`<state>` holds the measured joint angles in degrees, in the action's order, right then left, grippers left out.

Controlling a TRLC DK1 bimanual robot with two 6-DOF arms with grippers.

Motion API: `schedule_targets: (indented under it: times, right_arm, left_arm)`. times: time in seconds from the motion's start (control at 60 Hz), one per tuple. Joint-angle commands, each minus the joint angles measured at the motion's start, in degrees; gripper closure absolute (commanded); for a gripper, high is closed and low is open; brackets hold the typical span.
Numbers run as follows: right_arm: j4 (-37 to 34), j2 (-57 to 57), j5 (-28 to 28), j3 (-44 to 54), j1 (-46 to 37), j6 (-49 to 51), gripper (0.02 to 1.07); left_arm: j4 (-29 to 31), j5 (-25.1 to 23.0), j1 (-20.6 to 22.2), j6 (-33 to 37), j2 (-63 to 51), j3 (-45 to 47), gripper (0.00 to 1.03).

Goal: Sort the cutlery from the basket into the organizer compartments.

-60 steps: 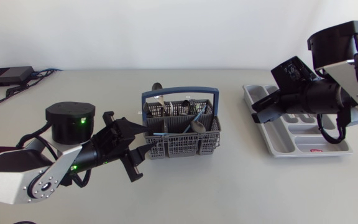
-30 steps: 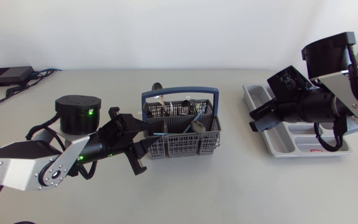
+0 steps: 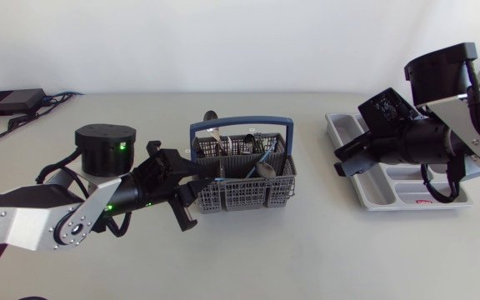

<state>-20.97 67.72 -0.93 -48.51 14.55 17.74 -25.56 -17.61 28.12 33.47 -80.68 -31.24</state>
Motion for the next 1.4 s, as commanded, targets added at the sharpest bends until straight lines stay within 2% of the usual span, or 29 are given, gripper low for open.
schedule_targets:
  times: [0.0,0.15,0.283,0.483,0.583,0.833,1.033,1.233,1.383]
  right_arm:
    - [0.41,-0.49,-0.39,1.93,0.48,-1.04,0.43]
    - [0.23,-0.66,-0.39,2.11,0.48,-1.04,0.43]
    - [0.23,-0.75,-0.39,2.37,0.66,-1.04,0.43]
    - [0.05,-1.37,-0.39,2.81,0.75,-1.04,0.43]
    - [-0.30,-1.98,-0.39,2.90,0.92,-0.95,0.43]
    - [-1.18,-2.95,-0.39,4.30,3.74,-0.95,0.43]
    - [-2.23,-4.79,-0.39,5.71,5.84,-1.04,0.43]
    - [-4.17,-7.34,-0.39,6.24,7.51,-0.86,0.41]
    - [-5.40,-10.16,-0.39,6.41,8.83,-0.60,0.41]
  left_arm:
    - [0.07,-0.76,-0.43,0.54,-1.23,-1.45,0.79]
    - [0.60,-2.17,-0.61,0.54,-1.23,-1.71,0.84]
    - [0.69,-2.87,-0.78,0.45,-1.49,-2.07,1.00]
    - [3.06,-4.81,-1.58,0.45,-2.64,-4.35,1.00]
    - [6.31,-5.77,-2.10,0.54,-1.40,-6.11,1.00]
    - [21.69,-5.95,-2.10,5.64,4.04,-15.16,1.00]
    - [35.76,-4.10,-0.70,13.28,4.31,-24.57,1.00]
    - [46.66,0.91,2.82,19.88,3.87,-30.98,1.00]
    - [54.30,3.54,3.52,23.39,4.92,-34.59,1.00]
